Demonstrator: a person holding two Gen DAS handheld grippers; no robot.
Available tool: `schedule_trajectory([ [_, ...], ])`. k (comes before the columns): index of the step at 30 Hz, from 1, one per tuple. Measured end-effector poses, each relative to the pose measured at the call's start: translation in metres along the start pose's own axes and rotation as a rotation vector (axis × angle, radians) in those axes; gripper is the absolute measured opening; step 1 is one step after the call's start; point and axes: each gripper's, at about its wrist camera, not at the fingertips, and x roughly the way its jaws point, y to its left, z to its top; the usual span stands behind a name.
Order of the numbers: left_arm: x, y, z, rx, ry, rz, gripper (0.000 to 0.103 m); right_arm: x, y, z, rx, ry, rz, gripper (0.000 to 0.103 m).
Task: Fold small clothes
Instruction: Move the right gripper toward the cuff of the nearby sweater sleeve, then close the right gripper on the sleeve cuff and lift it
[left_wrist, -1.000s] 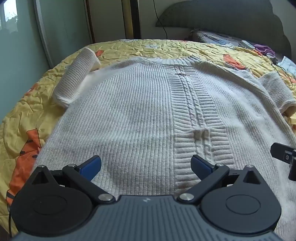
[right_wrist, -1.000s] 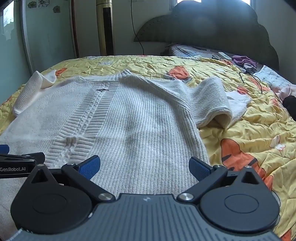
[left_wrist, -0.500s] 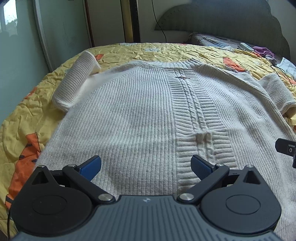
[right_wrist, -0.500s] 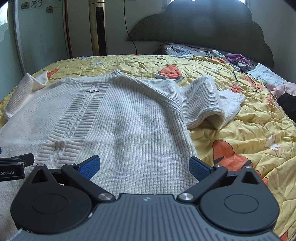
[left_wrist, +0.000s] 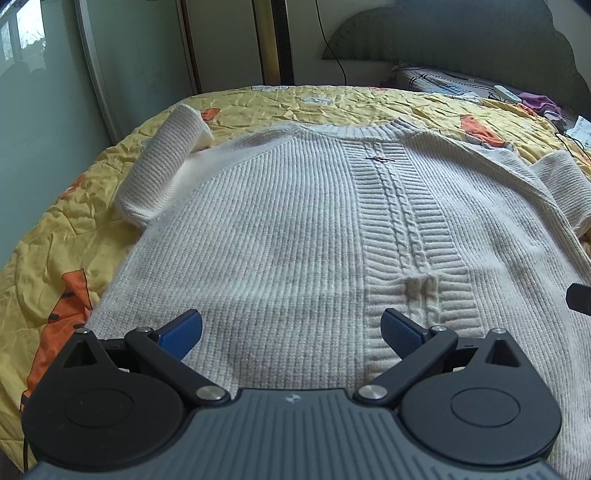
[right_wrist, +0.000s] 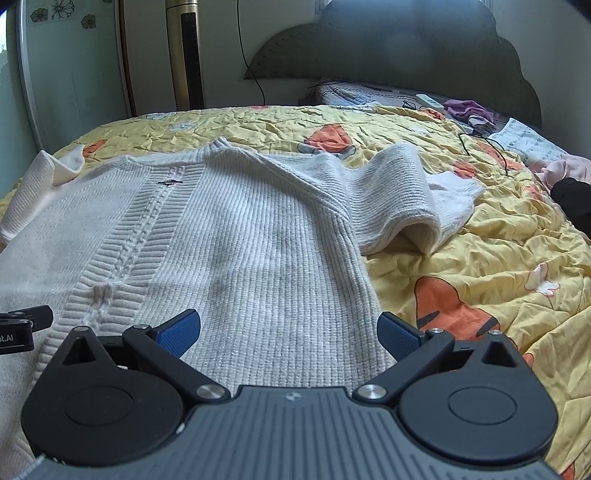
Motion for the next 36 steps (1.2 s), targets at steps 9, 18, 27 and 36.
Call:
schedule_trajectory([
  [9, 0.009, -0.021, 0.012, 0.04, -0.014, 0.011, 0.103, 0.013, -0.014, 0.007, 0.013, 0.002, -0.004, 0.103],
  [18, 0.014, -0.049, 0.025, 0.065, -0.052, -0.005, 0.103, 0.029, -0.033, 0.013, 0.033, 0.013, -0.006, 0.103],
  [27, 0.02, -0.063, 0.032, 0.059, -0.067, -0.031, 0.103, 0.039, -0.054, 0.021, 0.037, 0.004, 0.004, 0.103],
  [36, 0.031, -0.069, 0.03, 0.069, -0.097, -0.05, 0.103, 0.061, -0.163, 0.043, 0.105, -0.15, 0.053, 0.103],
])
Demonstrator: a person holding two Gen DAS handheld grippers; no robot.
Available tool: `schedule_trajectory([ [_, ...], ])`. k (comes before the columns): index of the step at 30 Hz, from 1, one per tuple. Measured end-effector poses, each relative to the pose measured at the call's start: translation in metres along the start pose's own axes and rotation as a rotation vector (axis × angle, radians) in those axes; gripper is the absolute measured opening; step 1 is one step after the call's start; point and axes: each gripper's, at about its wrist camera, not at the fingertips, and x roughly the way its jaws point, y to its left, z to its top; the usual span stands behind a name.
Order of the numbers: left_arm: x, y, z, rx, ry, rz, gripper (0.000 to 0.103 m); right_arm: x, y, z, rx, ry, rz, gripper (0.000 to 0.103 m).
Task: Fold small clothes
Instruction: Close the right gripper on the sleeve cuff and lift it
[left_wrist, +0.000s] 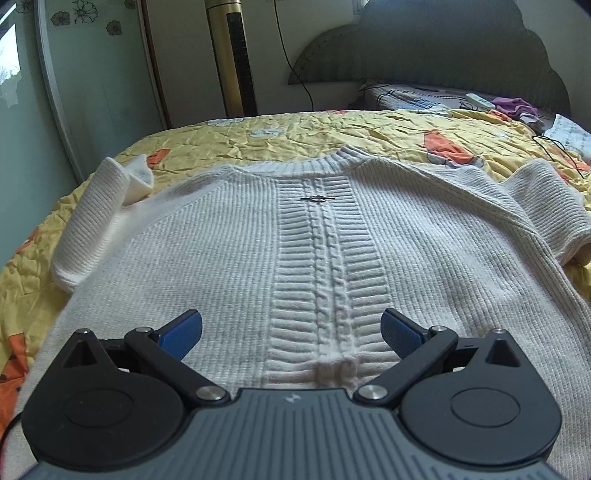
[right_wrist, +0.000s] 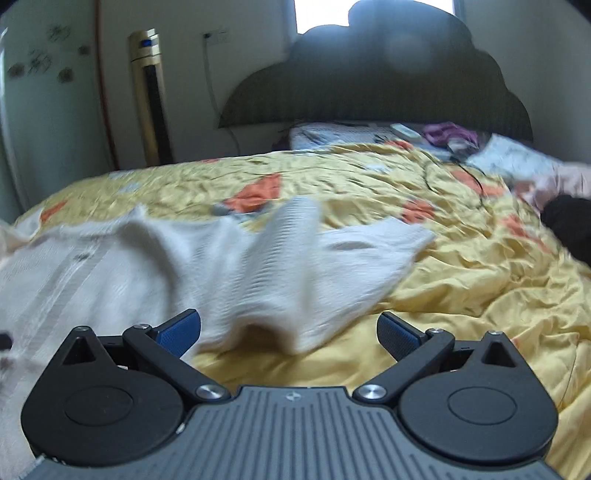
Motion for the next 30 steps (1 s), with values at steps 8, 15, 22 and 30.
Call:
schedule_trajectory([
  [8, 0.013, -0.011, 0.0, 0.038, -0.001, 0.024, 0.103, 0.074, -0.14, 0.02, 0.542, 0.017, 0.2, 0.094],
  [15, 0.025, -0.014, 0.003, 0.055, 0.016, 0.044, 0.103, 0.122, -0.168, 0.039, 0.626, 0.02, 0.249, 0.084],
  [22, 0.027, -0.017, 0.006, 0.06, 0.018, 0.046, 0.103, 0.152, -0.163, 0.054, 0.613, 0.043, 0.265, 0.051],
  [30, 0.021, -0.012, 0.011, 0.071, 0.002, 0.069, 0.103, 0.137, -0.166, 0.061, 0.564, 0.004, 0.146, 0.015],
])
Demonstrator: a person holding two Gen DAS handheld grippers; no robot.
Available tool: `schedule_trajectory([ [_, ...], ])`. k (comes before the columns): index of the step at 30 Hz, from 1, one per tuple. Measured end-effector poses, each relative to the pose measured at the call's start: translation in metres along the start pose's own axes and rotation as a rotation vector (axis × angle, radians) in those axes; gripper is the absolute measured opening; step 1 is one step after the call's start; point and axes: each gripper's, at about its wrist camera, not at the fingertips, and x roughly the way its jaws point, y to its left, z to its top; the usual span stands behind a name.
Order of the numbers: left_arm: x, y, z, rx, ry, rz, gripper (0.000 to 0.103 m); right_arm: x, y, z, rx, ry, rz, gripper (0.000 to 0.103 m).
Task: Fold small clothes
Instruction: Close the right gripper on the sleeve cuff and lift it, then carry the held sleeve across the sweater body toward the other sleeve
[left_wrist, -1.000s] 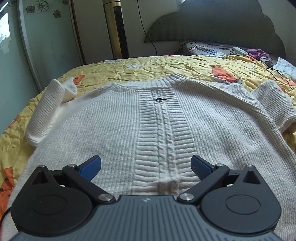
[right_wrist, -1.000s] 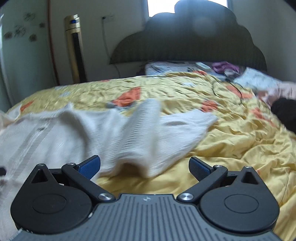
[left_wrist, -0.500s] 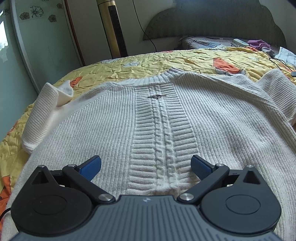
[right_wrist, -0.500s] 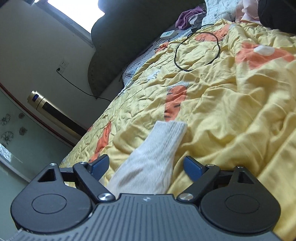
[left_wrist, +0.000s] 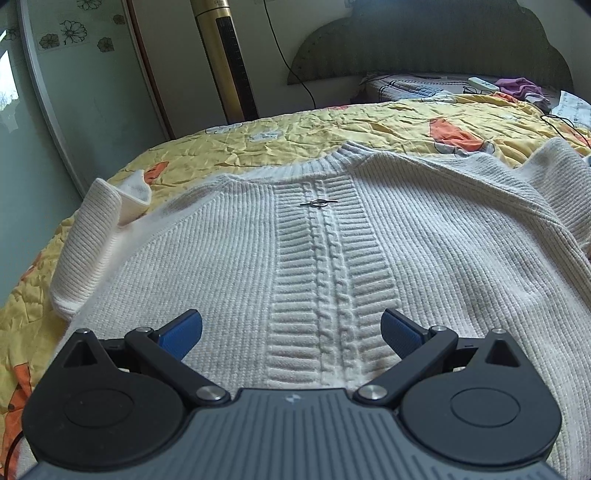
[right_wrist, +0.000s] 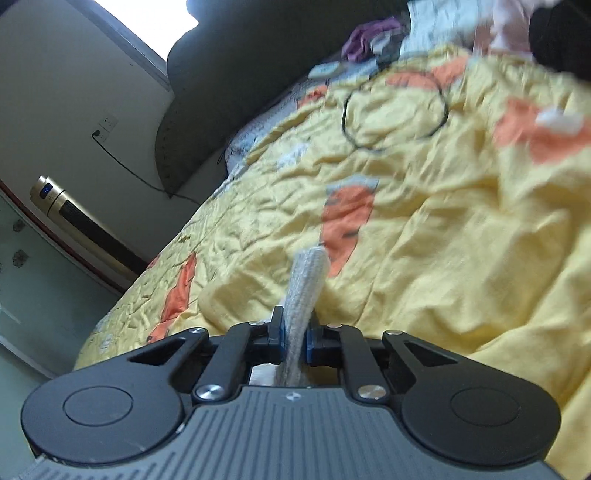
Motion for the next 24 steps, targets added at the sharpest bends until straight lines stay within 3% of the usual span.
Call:
schedule_trajectory([
  [3, -0.002, 0.006, 0.002, -0.01, -0.007, 0.008, 0.103, -0.035, 0.001, 0.012, -0.072, -0.092, -0.078, 0.015],
  [7, -0.002, 0.01, 0.003, -0.016, -0.009, 0.017, 0.103, -0.089, -0.011, 0.025, -0.151, -0.21, -0.243, 0.015],
  [14, -0.003, 0.011, 0.003, 0.002, -0.004, 0.025, 0.103, -0.109, -0.057, 0.015, -0.148, -0.231, -0.437, 0.014],
  [17, -0.003, 0.014, 0.004, 0.002, -0.005, 0.032, 0.103, -0.1, -0.06, 0.009, -0.146, -0.178, -0.401, 0.021],
  [18, -0.003, 0.016, 0.005, -0.004, -0.002, 0.032, 0.103, -0.098, -0.062, 0.008, -0.126, -0.162, -0.393, 0.027],
  [19, -0.003, 0.017, 0.004, -0.011, 0.0, 0.029, 0.103, -0.098, -0.065, 0.008, -0.099, -0.156, -0.378, 0.04],
  [21, -0.002, 0.019, 0.004, -0.018, 0.005, 0.024, 0.103, -0.1, -0.074, 0.005, -0.001, -0.146, -0.306, 0.049],
  [24, -0.001, 0.02, 0.003, -0.012, 0.009, 0.025, 0.103, -0.101, -0.093, 0.0, 0.172, -0.14, -0.199, 0.049],
])
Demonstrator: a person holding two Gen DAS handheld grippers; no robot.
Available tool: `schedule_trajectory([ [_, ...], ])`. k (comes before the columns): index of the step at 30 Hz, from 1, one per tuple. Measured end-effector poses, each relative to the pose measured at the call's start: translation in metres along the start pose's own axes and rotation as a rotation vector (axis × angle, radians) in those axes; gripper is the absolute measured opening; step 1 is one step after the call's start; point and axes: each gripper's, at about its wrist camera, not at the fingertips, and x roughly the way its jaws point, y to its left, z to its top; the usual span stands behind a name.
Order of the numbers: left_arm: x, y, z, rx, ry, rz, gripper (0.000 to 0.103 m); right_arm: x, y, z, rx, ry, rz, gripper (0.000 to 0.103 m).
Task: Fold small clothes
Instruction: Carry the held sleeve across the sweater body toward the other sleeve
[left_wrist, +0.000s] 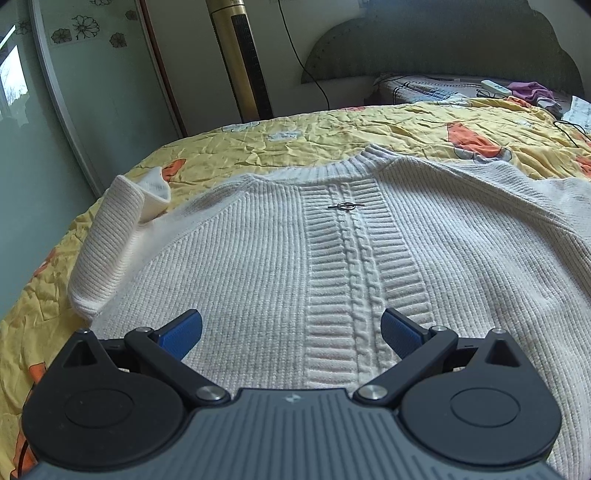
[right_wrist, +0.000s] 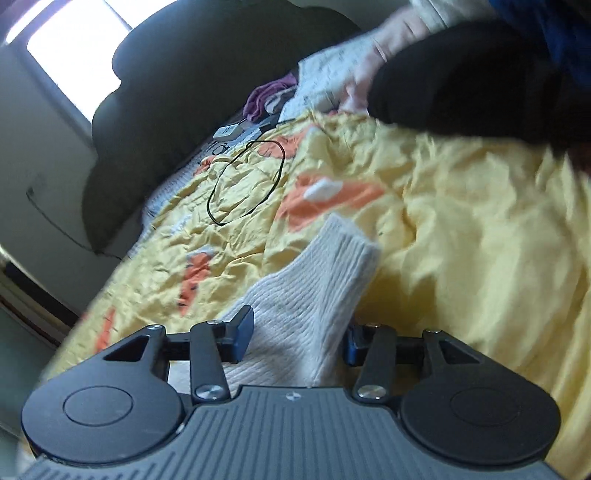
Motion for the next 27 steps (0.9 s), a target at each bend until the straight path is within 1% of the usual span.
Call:
schedule_trajectory([
  [2, 0.001, 0.002, 0.0, -0.003, 0.007, -0.008, 0.103, 0.0, -0.008, 0.0, 0.077, -0.006, 0.029, 0.041],
  [4, 0.003, 0.005, 0.002, -0.015, 0.016, -0.018, 0.103, -0.002, -0.008, 0.0, 0.09, -0.011, 0.01, 0.015],
  [7, 0.007, 0.011, 0.005, -0.027, 0.029, -0.023, 0.103, -0.012, 0.006, -0.001, 0.044, -0.042, 0.002, 0.015],
  [9, 0.009, 0.015, 0.007, -0.029, 0.033, -0.023, 0.103, -0.021, 0.02, -0.002, 0.003, -0.065, 0.012, 0.015],
  [13, 0.012, 0.022, 0.008, -0.026, 0.033, -0.015, 0.103, -0.035, 0.053, -0.007, -0.033, -0.068, 0.111, 0.015],
  [17, 0.016, 0.027, 0.008, -0.032, 0.039, -0.009, 0.103, -0.04, 0.093, -0.02, -0.087, -0.031, 0.207, 0.015],
  [21, 0.021, 0.03, 0.007, -0.04, 0.032, 0.005, 0.103, -0.038, 0.13, -0.041, -0.125, 0.029, 0.284, 0.015],
  [24, 0.024, 0.032, 0.006, -0.046, 0.028, 0.008, 0.103, -0.032, 0.156, -0.061, -0.155, 0.077, 0.321, 0.015],
  [27, 0.027, 0.034, 0.005, -0.05, 0.033, 0.01, 0.103, -0.028, 0.179, -0.083, -0.198, 0.118, 0.336, 0.015],
])
